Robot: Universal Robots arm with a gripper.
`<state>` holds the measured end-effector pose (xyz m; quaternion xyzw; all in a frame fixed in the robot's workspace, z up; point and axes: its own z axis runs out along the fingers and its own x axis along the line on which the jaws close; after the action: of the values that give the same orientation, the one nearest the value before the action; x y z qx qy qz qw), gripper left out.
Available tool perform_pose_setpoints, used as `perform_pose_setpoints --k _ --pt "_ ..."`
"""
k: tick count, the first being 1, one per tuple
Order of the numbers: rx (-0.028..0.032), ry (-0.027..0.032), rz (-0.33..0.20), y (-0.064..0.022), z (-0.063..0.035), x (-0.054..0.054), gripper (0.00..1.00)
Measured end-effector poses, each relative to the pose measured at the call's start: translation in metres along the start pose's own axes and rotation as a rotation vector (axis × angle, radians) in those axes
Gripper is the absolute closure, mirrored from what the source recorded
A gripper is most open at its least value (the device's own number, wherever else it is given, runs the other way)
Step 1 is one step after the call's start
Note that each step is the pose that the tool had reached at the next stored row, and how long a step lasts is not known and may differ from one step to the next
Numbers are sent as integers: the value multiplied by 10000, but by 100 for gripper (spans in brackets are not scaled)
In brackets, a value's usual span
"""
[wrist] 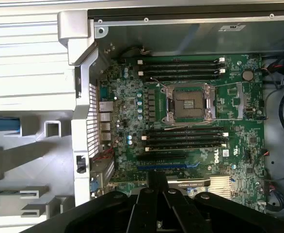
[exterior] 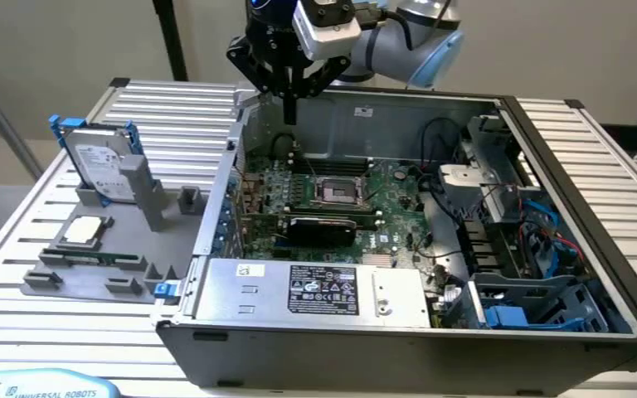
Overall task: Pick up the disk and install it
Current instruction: 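Reach for the disk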
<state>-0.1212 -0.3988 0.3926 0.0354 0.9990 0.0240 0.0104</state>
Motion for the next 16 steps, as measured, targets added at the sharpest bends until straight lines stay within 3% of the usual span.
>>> perform_pose_setpoints --k 7,16 --pt "0 1 1 0 0 7 89" --pt "-19 -1 1 -28 -9 402 89"
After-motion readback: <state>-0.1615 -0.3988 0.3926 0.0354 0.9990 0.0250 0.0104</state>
